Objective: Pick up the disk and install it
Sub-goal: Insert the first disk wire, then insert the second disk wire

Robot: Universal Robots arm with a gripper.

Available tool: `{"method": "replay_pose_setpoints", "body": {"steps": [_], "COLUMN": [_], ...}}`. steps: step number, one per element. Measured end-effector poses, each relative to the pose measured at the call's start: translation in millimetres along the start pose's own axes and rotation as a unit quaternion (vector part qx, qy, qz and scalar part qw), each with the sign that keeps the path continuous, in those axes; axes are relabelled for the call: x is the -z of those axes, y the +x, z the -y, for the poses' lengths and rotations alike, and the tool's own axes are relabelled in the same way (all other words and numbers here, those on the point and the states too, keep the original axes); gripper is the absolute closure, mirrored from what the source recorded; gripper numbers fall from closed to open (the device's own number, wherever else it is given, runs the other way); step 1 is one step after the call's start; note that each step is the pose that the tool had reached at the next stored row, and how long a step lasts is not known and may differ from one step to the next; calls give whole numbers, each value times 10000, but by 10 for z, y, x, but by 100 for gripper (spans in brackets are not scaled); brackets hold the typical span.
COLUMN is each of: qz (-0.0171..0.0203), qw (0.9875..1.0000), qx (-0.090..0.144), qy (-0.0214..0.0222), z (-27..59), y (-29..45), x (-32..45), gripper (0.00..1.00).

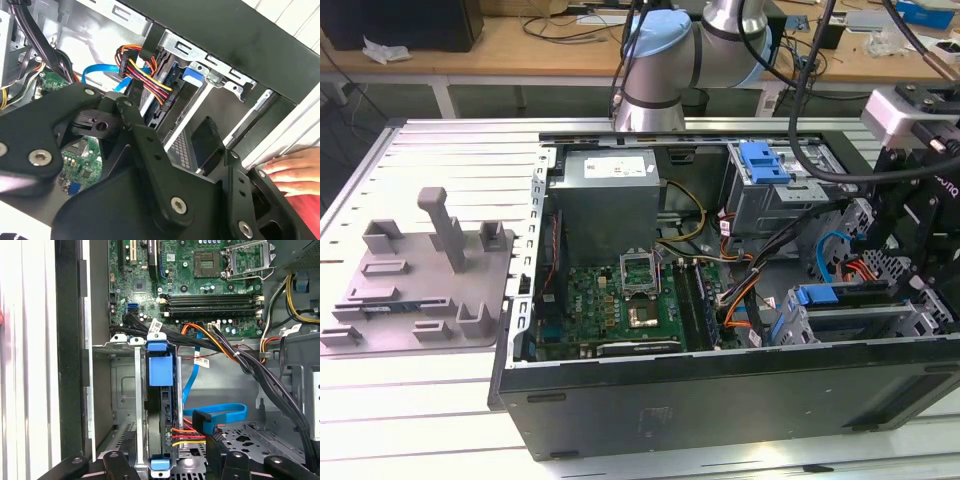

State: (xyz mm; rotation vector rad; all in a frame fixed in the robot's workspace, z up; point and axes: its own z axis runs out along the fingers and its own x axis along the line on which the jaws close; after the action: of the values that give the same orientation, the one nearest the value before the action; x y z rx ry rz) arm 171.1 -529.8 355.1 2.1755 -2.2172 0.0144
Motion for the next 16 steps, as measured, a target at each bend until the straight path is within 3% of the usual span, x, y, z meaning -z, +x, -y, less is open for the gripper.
{"method": "replay_pose_setpoints", "body": {"steps": [16], "qz": [-2], "qw": [10000], "qx": [-5], "qy": [0], "z": [0], "y": [-2], "x": [15], "gripper": [34]}}
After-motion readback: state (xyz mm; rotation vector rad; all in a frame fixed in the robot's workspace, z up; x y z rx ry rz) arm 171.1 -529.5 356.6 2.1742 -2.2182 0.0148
